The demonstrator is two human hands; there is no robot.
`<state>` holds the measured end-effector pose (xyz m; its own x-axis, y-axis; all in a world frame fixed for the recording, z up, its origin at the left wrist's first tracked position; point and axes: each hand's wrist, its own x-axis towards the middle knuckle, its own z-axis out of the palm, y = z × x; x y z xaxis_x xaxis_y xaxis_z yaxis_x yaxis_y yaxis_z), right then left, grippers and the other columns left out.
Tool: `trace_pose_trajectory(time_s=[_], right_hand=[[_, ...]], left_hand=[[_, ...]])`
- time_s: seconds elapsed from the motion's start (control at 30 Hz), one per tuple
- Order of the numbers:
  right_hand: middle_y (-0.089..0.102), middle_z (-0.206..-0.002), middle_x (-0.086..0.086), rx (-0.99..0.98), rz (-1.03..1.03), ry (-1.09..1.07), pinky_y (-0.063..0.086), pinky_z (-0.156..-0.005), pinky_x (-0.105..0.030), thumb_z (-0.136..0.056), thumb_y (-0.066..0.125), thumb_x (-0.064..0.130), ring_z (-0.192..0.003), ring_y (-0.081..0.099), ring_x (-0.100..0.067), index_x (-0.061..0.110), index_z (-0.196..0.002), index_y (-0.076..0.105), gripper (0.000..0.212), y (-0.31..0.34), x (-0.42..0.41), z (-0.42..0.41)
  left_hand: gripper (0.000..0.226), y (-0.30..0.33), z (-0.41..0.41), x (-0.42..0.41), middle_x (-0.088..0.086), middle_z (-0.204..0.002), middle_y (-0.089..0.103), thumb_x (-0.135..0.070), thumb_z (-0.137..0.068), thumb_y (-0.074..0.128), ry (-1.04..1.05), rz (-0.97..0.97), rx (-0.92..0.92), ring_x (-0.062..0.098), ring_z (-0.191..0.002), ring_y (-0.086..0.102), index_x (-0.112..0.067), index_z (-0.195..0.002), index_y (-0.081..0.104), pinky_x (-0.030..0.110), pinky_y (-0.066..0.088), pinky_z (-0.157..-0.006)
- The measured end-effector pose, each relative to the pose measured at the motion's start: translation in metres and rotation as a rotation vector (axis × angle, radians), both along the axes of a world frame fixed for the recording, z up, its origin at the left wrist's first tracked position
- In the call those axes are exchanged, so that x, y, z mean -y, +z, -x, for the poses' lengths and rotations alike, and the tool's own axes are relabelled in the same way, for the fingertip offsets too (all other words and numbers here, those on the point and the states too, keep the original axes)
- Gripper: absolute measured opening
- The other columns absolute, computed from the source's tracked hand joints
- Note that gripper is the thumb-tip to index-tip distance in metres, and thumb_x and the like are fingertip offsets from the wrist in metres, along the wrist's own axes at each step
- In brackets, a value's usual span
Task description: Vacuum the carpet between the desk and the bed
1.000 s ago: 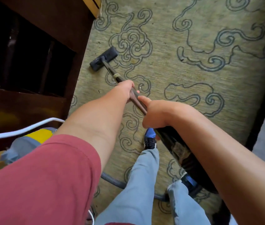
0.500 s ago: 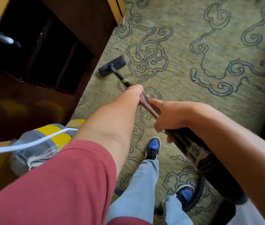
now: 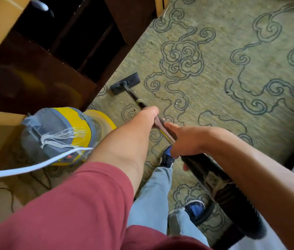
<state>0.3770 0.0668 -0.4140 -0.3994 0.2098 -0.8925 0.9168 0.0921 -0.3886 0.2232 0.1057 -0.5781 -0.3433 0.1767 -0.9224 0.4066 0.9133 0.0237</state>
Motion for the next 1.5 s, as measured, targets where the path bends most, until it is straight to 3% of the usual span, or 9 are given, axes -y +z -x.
trace_pose_trajectory(time_s=[0.1,0.2,0.57,0.67,0.77,0.87,1.1,1.27,1.5], right_hand=[[0.057,-0.138,-0.014,0.028,0.008,0.051,0.053,-0.077,-0.035,-0.085,0.062,0.018,-0.103,0.067,-0.03,0.036,-0.159,-0.008,0.103,0.005,0.025,-0.009],[0.058,-0.136,-0.014,0.069,-0.02,0.111,0.056,-0.08,-0.036,-0.083,0.066,0.019,-0.094,0.067,-0.03,0.042,-0.158,-0.005,0.106,0.016,0.043,-0.034],[0.062,-0.087,-0.007,0.121,0.01,0.028,0.062,-0.06,-0.04,-0.083,0.06,0.008,-0.063,0.074,-0.028,0.047,-0.156,-0.002,0.104,0.05,0.131,-0.147],[0.056,-0.074,-0.004,0.125,0.014,0.002,0.06,-0.051,-0.035,-0.085,0.06,0.006,-0.051,0.068,-0.021,0.046,-0.156,-0.001,0.103,0.057,0.153,-0.174],[0.057,-0.079,-0.009,0.111,0.056,-0.044,0.061,-0.052,-0.038,-0.087,0.059,0.003,-0.049,0.068,-0.022,0.047,-0.156,-0.002,0.102,0.059,0.174,-0.194],[0.054,-0.078,-0.009,0.106,0.049,-0.043,0.059,-0.047,-0.034,-0.087,0.059,0.003,-0.044,0.066,-0.02,0.044,-0.157,-0.002,0.101,0.062,0.191,-0.206],[0.053,-0.097,-0.013,0.058,0.08,-0.094,0.054,-0.038,-0.027,-0.09,0.057,0.003,-0.051,0.064,-0.022,0.044,-0.157,0.003,0.095,0.056,0.203,-0.226],[0.056,-0.103,-0.019,0.094,0.089,-0.194,0.061,-0.052,-0.04,-0.088,0.053,0.002,-0.054,0.071,-0.029,0.049,-0.155,0.003,0.096,0.061,0.197,-0.251],[0.061,-0.08,-0.011,0.102,0.082,-0.401,0.062,-0.06,-0.048,-0.088,0.058,0.004,-0.058,0.073,-0.034,0.047,-0.155,0.007,0.095,0.05,0.183,-0.289]], left_hand=[[0.039,-0.001,-0.011,0.027,0.014,-0.076,0.046,-0.03,-0.104,0.039,0.059,0.002,-0.001,0.027,-0.064,0.046,-0.003,-0.076,0.041,0.033,0.038,-0.055],[0.039,0.002,-0.037,0.056,0.012,-0.088,0.048,-0.029,-0.105,0.037,0.174,0.003,0.071,0.027,-0.077,0.049,-0.001,-0.078,0.04,0.033,0.045,-0.075],[0.035,0.031,-0.155,0.156,0.012,-0.077,0.048,-0.029,-0.103,0.037,0.434,-0.014,0.218,0.026,-0.064,0.048,-0.004,-0.08,0.043,0.033,0.049,-0.074],[0.033,0.038,-0.182,0.18,0.012,-0.08,0.051,-0.03,-0.1,0.043,0.491,-0.023,0.236,0.026,-0.071,0.055,-0.004,-0.08,0.043,0.032,0.054,-0.089],[0.031,0.04,-0.202,0.202,0.008,-0.083,0.055,-0.034,-0.098,0.046,0.497,-0.004,0.229,0.022,-0.079,0.06,-0.007,-0.083,0.044,0.032,0.056,-0.092],[0.032,0.042,-0.216,0.216,0.006,-0.081,0.053,-0.037,-0.098,0.048,0.514,-0.02,0.196,0.019,-0.072,0.056,-0.008,-0.086,0.044,0.027,0.056,-0.077],[0.035,0.046,-0.239,0.228,0.013,-0.124,0.052,-0.04,-0.099,0.042,0.487,-0.089,0.172,0.027,-0.109,0.053,-0.007,-0.112,0.045,0.033,0.043,-0.103],[0.025,0.046,-0.265,0.219,0.006,-0.073,0.048,-0.025,-0.096,0.041,0.52,-0.159,0.242,0.023,-0.058,0.049,-0.011,-0.076,0.045,0.029,0.048,-0.06],[0.04,0.041,-0.31,0.166,0.011,-0.12,0.063,-0.021,-0.093,0.054,0.429,-0.095,0.236,0.029,-0.103,0.063,-0.007,-0.13,0.048,0.035,0.052,-0.082]])
